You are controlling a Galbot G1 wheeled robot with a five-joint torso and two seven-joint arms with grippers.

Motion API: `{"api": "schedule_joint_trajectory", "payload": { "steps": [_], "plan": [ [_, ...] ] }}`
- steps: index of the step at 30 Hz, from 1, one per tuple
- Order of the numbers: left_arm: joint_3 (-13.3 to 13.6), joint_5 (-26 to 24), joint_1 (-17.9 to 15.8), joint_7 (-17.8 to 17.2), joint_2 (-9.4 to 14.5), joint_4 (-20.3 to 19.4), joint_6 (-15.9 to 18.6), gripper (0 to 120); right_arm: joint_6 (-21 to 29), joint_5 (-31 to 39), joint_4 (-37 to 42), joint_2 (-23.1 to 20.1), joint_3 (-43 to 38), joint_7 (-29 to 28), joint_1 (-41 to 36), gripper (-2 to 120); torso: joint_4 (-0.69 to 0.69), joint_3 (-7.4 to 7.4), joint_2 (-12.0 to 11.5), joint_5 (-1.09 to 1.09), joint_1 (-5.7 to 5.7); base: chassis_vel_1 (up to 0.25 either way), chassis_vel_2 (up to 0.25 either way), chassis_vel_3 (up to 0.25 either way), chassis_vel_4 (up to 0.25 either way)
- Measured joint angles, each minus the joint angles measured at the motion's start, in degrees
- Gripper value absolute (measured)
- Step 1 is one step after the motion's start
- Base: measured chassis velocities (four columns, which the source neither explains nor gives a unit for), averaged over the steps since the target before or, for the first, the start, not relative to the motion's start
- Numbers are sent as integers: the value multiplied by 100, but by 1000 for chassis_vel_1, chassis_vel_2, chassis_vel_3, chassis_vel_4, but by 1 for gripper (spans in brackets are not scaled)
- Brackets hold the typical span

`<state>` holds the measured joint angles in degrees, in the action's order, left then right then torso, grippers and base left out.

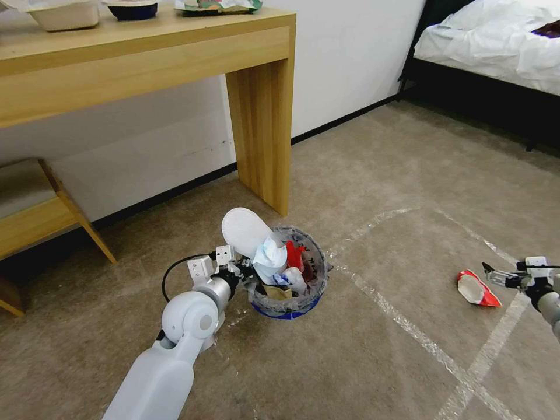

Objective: Pick up the trash bin and place the garbage on the floor into it.

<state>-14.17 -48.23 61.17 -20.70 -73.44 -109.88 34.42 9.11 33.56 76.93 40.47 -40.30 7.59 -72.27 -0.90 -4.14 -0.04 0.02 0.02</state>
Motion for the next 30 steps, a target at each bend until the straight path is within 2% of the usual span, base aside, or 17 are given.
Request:
{"api": "schedule_joint_trajectory", "payload": {
  "steps": [13, 15, 18, 30],
  "plan": [
    [-61, -16, -15, 125, 68, 12, 29, 1, -126, -61, 22, 236, -147, -97, -107, 100, -1, -9, 9, -2, 0, 0, 0, 0, 0],
    [-38, 73, 15, 120, 50, 3, 12, 1, -154, -77, 71, 295, -223, -123, -159, 100, -1, -84, 104, -2, 5, 0, 0, 0, 0],
    [-37, 63, 52, 59, 46, -15, -21, 1, -183, -80, 97, 323, -249, -144, -180, 100, -1, -122, 157, -3, 16, 0, 0, 0, 0],
    [-47, 114, 175, 50, 34, -98, -112, 1, -277, -84, 153, 424, -297, -150, -242, 100, -1, -152, 194, -3, 27, 0, 0, 0, 0]
  ]
}}
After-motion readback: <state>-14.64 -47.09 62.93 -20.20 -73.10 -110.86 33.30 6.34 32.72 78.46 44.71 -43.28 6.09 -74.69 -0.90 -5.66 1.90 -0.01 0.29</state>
